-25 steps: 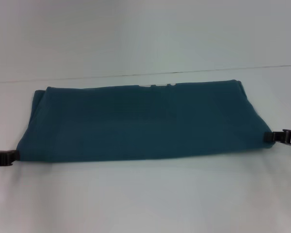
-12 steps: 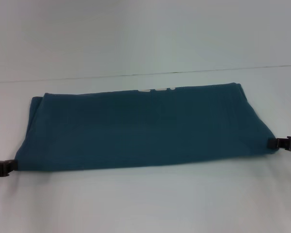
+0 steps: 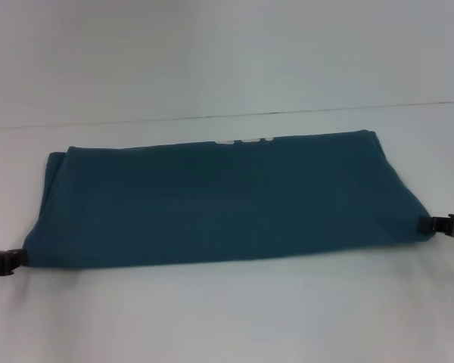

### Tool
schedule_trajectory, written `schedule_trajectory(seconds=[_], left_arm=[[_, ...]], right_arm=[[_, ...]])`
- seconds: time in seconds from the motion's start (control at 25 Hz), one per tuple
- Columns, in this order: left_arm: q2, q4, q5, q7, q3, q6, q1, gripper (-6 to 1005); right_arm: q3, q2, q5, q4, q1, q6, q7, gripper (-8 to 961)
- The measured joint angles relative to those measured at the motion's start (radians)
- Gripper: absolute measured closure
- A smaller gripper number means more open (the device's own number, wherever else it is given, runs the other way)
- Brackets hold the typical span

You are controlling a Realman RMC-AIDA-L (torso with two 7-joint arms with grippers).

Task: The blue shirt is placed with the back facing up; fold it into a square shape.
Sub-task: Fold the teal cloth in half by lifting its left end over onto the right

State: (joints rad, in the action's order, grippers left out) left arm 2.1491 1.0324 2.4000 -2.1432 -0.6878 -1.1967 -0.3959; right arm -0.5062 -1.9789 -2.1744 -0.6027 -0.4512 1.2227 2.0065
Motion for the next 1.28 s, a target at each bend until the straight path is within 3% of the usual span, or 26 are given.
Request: schedule_trajectory(seconds=[0.24, 0.48, 0.68, 0.72, 0.84, 1.04, 1.12, 1.28], left_arm=[[-0.006, 0.0, -0.009, 0.0, 0.004, -0.046, -0.012, 988], [-0.01, 0.009, -0.028, -0.001, 0.036, -0.088, -0.025, 822], [-0.018, 0.012, -0.058, -0.01, 0.092, -0.098, -0.026, 576], [-0.019, 0.01, -0.064, -0.015, 0.114, -0.105, -0.026, 557], [-0.021, 0.009, -0.07, -0.036, 0.141, -0.125, -0.021, 500], [-0.024, 0.007, -0.072, -0.084, 0.177, -0.189, -0.015, 405], [-0.029, 0.005, -0.067, -0.11, 0.191, -0.223, -0.013, 367], [-0.036, 0.0, -0.047, -0.156, 0.202, -0.275, -0.012, 182]], right_arm=[[0.015, 0.006, 0.004, -0.004, -0.003, 0.018, -0.002, 852], [0.088, 0.008, 0.052, -0.044, 0.008, 0.066, -0.041, 842], [0.117, 0.016, 0.143, -0.048, 0.024, 0.091, -0.092, 639], [0.117, 0.019, 0.149, -0.048, 0.024, 0.092, -0.092, 599], [0.111, 0.03, 0.155, -0.05, 0.013, 0.096, -0.088, 358], [0.098, 0.047, 0.142, -0.053, -0.03, 0.1, -0.077, 142], [0.088, 0.055, 0.129, -0.054, -0.049, 0.1, -0.063, 122], [0.074, 0.063, 0.122, -0.057, -0.083, 0.1, -0.043, 83]])
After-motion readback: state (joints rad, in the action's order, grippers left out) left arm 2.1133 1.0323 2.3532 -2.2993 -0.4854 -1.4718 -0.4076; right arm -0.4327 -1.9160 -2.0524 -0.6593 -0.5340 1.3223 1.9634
